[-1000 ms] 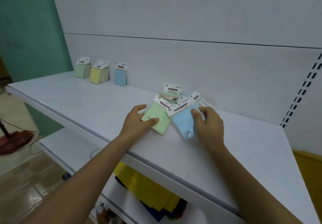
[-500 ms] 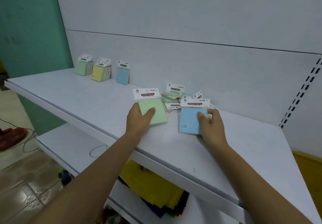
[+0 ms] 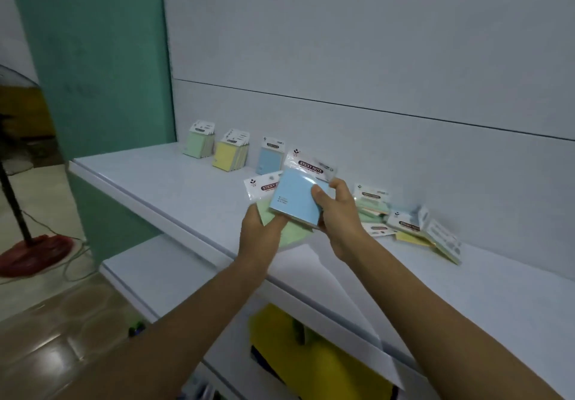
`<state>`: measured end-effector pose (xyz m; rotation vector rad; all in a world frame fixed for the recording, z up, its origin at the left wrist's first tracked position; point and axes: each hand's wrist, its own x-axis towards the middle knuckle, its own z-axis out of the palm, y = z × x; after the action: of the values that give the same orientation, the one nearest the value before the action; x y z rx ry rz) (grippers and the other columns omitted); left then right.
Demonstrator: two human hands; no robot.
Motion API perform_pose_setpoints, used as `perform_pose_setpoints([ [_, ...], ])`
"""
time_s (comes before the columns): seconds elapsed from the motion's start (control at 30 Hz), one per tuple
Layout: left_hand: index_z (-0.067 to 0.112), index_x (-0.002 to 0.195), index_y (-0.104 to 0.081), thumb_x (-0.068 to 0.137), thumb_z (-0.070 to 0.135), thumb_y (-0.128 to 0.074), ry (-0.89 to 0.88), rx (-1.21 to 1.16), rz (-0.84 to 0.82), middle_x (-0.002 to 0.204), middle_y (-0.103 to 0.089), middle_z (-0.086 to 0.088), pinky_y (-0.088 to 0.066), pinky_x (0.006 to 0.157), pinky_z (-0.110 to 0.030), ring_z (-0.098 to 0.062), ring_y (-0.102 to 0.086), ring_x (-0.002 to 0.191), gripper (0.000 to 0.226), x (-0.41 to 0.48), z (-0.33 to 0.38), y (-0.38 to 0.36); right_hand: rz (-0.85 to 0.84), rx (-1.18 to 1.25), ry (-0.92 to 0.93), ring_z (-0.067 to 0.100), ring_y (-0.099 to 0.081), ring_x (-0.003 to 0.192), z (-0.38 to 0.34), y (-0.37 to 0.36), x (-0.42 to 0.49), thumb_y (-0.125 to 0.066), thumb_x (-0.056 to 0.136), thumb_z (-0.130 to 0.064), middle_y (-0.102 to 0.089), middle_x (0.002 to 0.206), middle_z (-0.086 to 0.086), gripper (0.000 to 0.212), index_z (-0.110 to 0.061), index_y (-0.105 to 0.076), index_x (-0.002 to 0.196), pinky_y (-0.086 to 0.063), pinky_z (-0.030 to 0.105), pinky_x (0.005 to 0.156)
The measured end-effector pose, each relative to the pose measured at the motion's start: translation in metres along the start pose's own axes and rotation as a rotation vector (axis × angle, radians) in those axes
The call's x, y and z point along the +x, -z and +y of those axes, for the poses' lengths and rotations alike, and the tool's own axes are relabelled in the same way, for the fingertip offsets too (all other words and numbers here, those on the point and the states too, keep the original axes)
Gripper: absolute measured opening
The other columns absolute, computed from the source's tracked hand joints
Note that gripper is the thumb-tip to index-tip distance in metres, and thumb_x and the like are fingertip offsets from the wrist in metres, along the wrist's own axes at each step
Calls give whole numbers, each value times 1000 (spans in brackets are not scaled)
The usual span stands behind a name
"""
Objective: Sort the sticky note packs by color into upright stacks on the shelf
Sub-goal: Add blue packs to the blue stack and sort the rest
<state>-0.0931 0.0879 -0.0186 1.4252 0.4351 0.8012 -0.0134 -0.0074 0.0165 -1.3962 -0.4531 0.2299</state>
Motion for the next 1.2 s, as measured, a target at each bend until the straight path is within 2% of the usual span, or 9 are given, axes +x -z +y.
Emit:
perform_pose_setpoints([
  [0.07,29,109,-51,86,25,-65,-77,122,-18,110,-61,4,-51,80,-31,-14,-61,98,28,18,12,48,-41,21,-12,13,-65,75,4,-41,12,-50,96,-22,-63,92,0,9,-29,-45,93,-57,29,59],
  [0.2,20,112,-51,88,16,-62,-122,223,25,115,-62,-1,-51,89,-37,-19,-60,102,27,52,26,138,-122,55,-52,12,-65,78,14,-125,30,-50,96,-21,-62,94,-2,14,-23,-43,108,-59,29,57],
  [0.27,19,112,-51,88,13,-61,-132,224,73,110,-62,3,-53,79,-28,-13,-61,96,27,66,28,179,-160,58,-64,12,-65,79,19,-166,35,-49,96,-22,-61,94,-2,16,-23,-42,110,-59,30,58],
  [0.37,23,107,-51,88,12,-60,-130,223,129,97,-61,13,-44,57,-10,1,-58,85,25,81,29,230,-213,56,-69,13,-64,78,27,-220,36,-49,96,-22,-60,95,0,17,-25,-41,110,-56,26,50],
  [0.5,25,108,-52,88,10,-59,-116,237,156,95,-62,15,-45,63,-18,-2,-60,86,26,94,27,281,-256,42,-66,14,-65,80,42,-272,37,-49,96,-23,-58,100,3,17,-26,-41,110,-56,25,49],
  [0.73,18,110,-52,90,5,-50,-87,233,206,102,-64,0,-51,76,-32,-19,-62,90,24,133,19,325,-337,-67,-46,13,-64,81,51,-321,67,-51,95,-27,-59,111,6,28,-22,-42,122,-52,20,47],
  [0.93,21,104,-52,90,4,-54,-114,224,179,94,-62,11,-50,56,-11,-6,-61,83,22,197,13,348,-358,-61,-8,18,-65,90,50,-360,137,-50,96,-28,-64,110,4,23,-19,-53,117,-56,29,65],
  [1.07,26,100,-52,92,9,-52,-90,235,191,92,-61,11,-48,58,-16,-6,-59,80,19,244,12,357,-327,-21,-33,15,-64,85,51,-387,185,-50,96,-27,-64,99,1,15,-19,-53,109,-55,29,63],
  [1.2,32,92,-54,95,16,-45,-80,263,158,89,-59,13,-45,48,-12,-6,-57,76,18,289,10,358,-291,-23,-39,15,-63,83,58,-403,225,-51,95,-26,-63,95,0,14,-18,-54,107,-55,30,63],
])
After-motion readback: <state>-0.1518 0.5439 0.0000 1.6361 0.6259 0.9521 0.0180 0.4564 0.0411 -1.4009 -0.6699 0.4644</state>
